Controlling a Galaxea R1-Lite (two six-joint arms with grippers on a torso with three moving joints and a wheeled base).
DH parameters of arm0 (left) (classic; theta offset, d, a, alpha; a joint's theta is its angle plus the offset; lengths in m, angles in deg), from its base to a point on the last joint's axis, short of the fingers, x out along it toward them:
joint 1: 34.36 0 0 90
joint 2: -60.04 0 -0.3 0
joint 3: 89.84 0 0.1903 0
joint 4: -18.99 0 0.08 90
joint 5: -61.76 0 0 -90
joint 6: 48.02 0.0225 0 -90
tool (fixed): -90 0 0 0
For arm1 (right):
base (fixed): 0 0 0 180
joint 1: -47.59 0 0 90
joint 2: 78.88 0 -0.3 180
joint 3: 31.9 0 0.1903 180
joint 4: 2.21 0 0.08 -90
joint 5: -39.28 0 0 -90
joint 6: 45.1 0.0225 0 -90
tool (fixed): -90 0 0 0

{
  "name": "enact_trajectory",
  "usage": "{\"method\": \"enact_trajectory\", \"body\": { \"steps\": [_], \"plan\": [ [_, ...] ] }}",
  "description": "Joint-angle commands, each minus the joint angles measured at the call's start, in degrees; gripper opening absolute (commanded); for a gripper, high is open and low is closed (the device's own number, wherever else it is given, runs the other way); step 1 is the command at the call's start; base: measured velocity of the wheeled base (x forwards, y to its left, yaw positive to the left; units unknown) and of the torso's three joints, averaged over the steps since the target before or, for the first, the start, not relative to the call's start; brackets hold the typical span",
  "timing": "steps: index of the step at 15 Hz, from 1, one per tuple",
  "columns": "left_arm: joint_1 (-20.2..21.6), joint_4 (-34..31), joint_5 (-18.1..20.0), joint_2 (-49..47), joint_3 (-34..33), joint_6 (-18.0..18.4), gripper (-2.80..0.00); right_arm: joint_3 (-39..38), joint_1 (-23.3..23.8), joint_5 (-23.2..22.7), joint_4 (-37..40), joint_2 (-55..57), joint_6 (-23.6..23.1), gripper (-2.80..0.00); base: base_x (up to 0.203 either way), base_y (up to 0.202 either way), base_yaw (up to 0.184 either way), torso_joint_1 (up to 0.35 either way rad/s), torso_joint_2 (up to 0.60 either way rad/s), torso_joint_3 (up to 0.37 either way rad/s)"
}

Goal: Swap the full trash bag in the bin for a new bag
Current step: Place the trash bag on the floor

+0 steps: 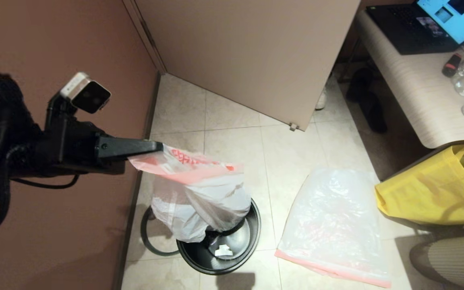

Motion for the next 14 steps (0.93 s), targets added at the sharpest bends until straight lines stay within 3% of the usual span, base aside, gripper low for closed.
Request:
{"method": "enact_trajectory", "body": {
  "steps": [1,4,6,9,12,14],
  "plan": [
    [-0.01,0.17,0.34,4.49,4.02,-5.83,-2.80,0.00,-0.02,0.00,-0.06,0.05,0.02,-2.80,0.000,0.000,0.000,0.000,0.00,0.000],
    [0.04,0.19,-0.35,7.03,9.82,-13.38,-2.80,0.00,-0.02,0.00,-0.01,0.06,-0.01,-2.80,0.000,0.000,0.000,0.000,0.00,0.000],
    [1.52,0.10,-4.30,7.55,15.03,-16.21,-2.80,0.00,-0.02,0.00,-0.04,0.05,0.01,-2.80,0.000,0.000,0.000,0.000,0.00,0.000],
    [9.46,-0.41,-8.65,7.31,22.71,-20.65,-2.80,0.00,-0.02,0.00,-0.04,0.08,-0.01,-2.80,0.000,0.000,0.000,0.000,0.00,0.000],
    [18.86,-1.07,-9.20,6.20,28.32,-25.56,-2.80,0.00,-0.02,0.00,-0.04,0.06,0.04,-2.80,0.000,0.000,0.000,0.000,0.00,0.000],
    [22.54,-3.31,-9.39,5.50,32.62,-27.78,-2.80,0.00,-0.02,0.00,0.00,0.06,0.01,-2.80,0.000,0.000,0.000,0.000,0.00,0.000]
  ]
}}
